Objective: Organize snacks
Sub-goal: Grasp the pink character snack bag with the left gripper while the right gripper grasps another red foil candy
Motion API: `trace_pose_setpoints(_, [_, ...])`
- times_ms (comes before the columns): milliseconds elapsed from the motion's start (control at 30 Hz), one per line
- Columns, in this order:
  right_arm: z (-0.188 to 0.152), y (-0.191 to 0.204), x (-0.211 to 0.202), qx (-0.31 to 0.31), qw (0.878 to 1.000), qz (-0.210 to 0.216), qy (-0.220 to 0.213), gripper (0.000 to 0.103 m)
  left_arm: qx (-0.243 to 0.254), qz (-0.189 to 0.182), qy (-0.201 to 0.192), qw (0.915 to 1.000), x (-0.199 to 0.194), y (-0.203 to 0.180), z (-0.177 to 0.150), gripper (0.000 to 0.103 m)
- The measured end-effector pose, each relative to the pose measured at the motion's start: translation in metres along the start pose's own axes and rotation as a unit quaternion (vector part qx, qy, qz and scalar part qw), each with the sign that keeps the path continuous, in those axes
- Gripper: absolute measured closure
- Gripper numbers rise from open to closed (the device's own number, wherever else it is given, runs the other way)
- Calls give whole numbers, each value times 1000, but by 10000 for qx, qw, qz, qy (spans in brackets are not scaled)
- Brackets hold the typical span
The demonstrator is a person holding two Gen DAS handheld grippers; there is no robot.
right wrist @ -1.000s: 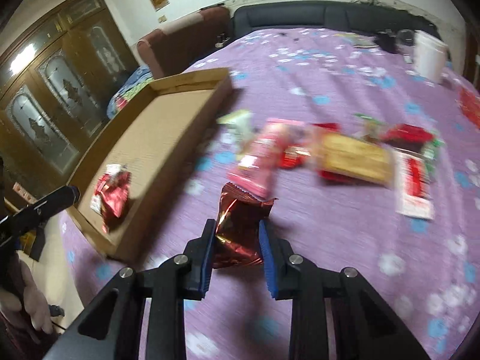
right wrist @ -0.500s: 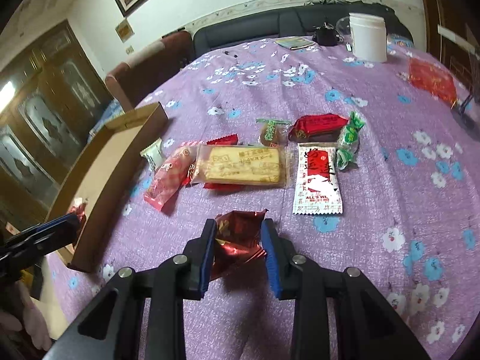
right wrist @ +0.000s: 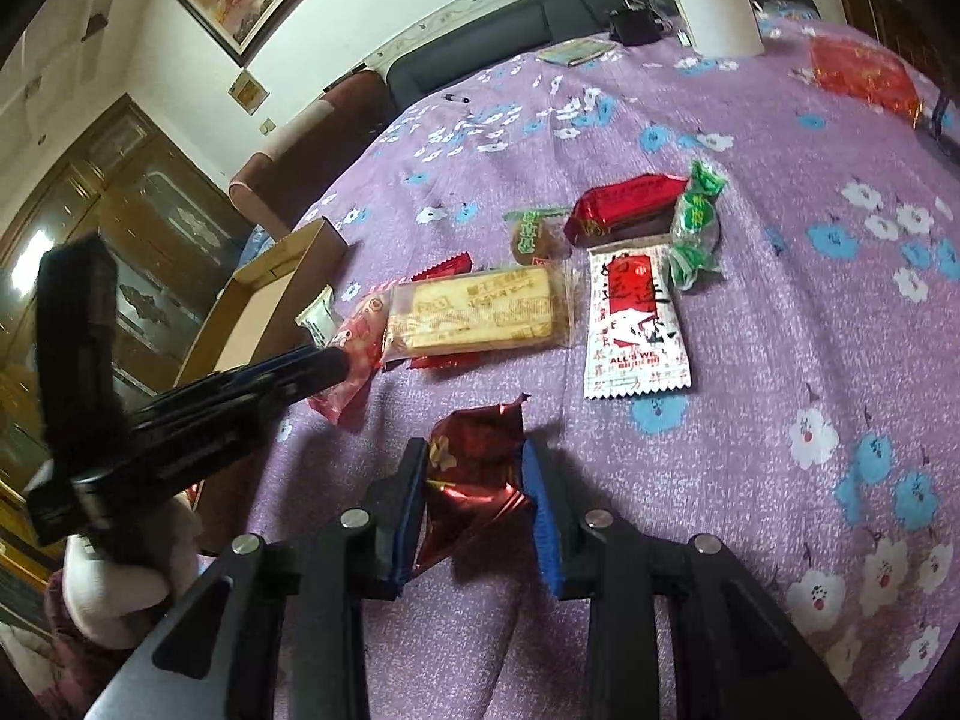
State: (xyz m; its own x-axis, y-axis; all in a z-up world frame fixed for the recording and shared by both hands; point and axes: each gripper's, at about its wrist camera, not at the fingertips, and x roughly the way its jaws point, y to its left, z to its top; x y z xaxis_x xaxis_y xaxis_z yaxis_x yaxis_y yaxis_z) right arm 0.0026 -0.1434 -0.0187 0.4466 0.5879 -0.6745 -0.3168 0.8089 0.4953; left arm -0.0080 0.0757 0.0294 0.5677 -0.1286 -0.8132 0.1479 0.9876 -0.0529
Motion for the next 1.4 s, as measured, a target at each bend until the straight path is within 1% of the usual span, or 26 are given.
trace_pose_setpoints(67, [0,0,0,15,10000,9,0,67,116,118,91,9998,12,-3,3,78])
trace_pose_setpoints(133, [0,2,1,-27,10000,-21,-7,67,162,136,180,9996,20,-5,4,78])
trace_pose_setpoints(200, [0,3,2,-71,10000,-59,-13,67,232,204,125,9994,20,-8,6,78])
trace_pose_setpoints(233, [0,4,2,-98,9999,-81,-20,67,196,176,134,9996,21,-8,6,78])
trace_pose_setpoints(367, [-2,11,2,-278,9995,-139,-40,69,58,-162,128,9998,17,-6,4,80])
trace_pose_setpoints(433, [-4,18,-1,-453,9987,-173,-136,70,-20,-315,58,9995,9,-6,1,80])
trace_pose_setpoints(533, [-8,29,-10,-734,9960,-279,-424,70,-272,-697,-157,9971,-15,2,-2,80])
trace_pose_setpoints(633, [-11,33,-12,-804,9950,-308,-497,71,-473,-1071,-337,9926,-41,14,-9,80])
trace_pose_setpoints(733, [-12,33,-9,-811,9947,-447,-454,71,-715,-1218,-553,9884,-67,38,-18,80])
trace_pose_setpoints(833, [-14,34,-8,-824,9943,-522,-420,70,-961,-1180,-657,9862,-80,56,-25,80])
trace_pose_setpoints(867, [-12,32,-6,-798,9948,-512,-381,70,-992,-1186,-639,9859,-81,59,-27,80])
trace_pose_setpoints(967, [-10,28,-1,-671,9958,-572,-242,70,-1074,-1374,-459,9836,-71,51,-33,80])
trace_pose_setpoints(1033, [-10,26,0,-603,9963,-556,-238,69,-1096,-1491,-156,9826,-53,37,-35,80])
trace_pose_setpoints(1100, [-10,25,0,-578,9964,-563,-242,69,-1178,-1470,-7,9821,-39,29,-35,80])
trace_pose_setpoints(1167, [-10,23,0,-554,9966,-561,-250,69,-1239,-1328,96,9833,-28,23,-33,80])
trace_pose_setpoints(1200, [-10,23,-1,-545,9967,-552,-247,69,-1219,-1209,119,9851,-23,19,-32,80])
trace_pose_setpoints(1333, [-10,22,0,-537,9969,-520,-233,68,-1072,-1050,65,9887,-19,7,-29,80])
trace_pose_setpoints(1400, [-10,23,0,-541,9970,-507,-225,68,-978,-944,54,9907,-18,2,-27,71])
